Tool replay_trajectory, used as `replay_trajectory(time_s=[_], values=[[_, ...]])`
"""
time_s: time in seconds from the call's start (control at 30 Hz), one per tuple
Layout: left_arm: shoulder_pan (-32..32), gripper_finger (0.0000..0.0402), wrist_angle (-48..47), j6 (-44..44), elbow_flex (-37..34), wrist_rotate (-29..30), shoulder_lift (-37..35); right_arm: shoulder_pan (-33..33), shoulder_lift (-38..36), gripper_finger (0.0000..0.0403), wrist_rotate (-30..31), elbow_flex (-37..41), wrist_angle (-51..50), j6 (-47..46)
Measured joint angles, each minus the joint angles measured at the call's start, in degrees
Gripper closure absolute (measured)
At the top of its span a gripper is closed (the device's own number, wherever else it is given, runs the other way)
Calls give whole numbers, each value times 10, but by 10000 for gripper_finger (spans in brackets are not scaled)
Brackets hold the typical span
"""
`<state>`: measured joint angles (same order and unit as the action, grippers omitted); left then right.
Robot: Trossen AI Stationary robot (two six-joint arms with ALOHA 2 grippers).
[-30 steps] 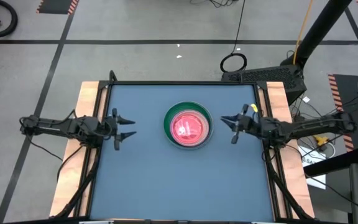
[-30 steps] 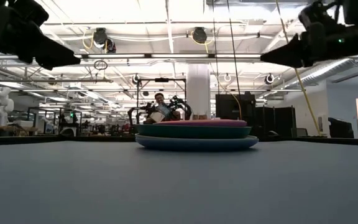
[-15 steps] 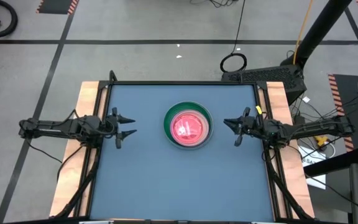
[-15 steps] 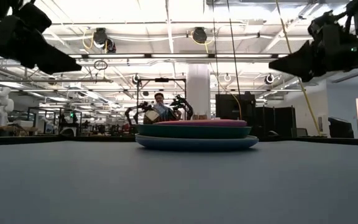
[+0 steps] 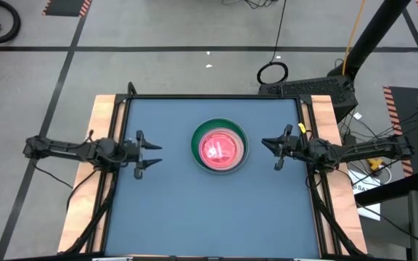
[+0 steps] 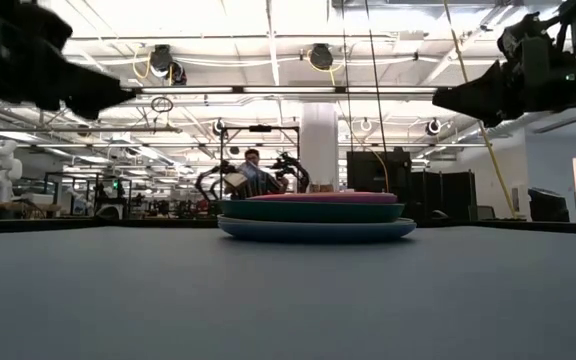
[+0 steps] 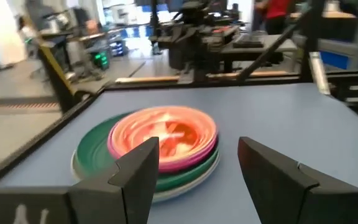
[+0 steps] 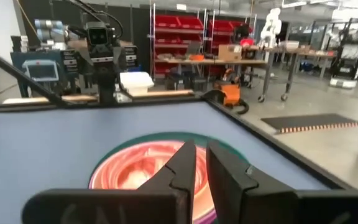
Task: Stack plastic plates
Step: Return to Home Position
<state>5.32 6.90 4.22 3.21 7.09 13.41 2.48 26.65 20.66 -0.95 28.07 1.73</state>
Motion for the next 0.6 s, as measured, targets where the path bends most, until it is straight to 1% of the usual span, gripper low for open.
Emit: replay_trajectory(time_s=[0.07,0.13,0.2,0.27,0.33,0.43,0.5,0.6], values=[[-6,177,23,-21,-27,18,0,0,0,371,0,0,-16,-7],[-12,177,9,-49,-26,33,3,0,0,371,-5,0,-33,-10],[-17,177,4,-62,-26,39,5,0,0,371,-31,0,-38,-9],[-20,177,4,-52,-26,40,5,0,0,371,-72,0,-32,6],[-25,177,6,-43,-26,49,5,0,0,371,-101,0,-24,24],[-33,177,2,-50,-26,83,5,0,0,371,-104,0,-22,38],[-38,177,-9,-69,-26,104,5,0,0,371,-104,0,-22,40],[-42,176,-37,-81,-26,110,6,0,0,371,-104,1,-22,33]])
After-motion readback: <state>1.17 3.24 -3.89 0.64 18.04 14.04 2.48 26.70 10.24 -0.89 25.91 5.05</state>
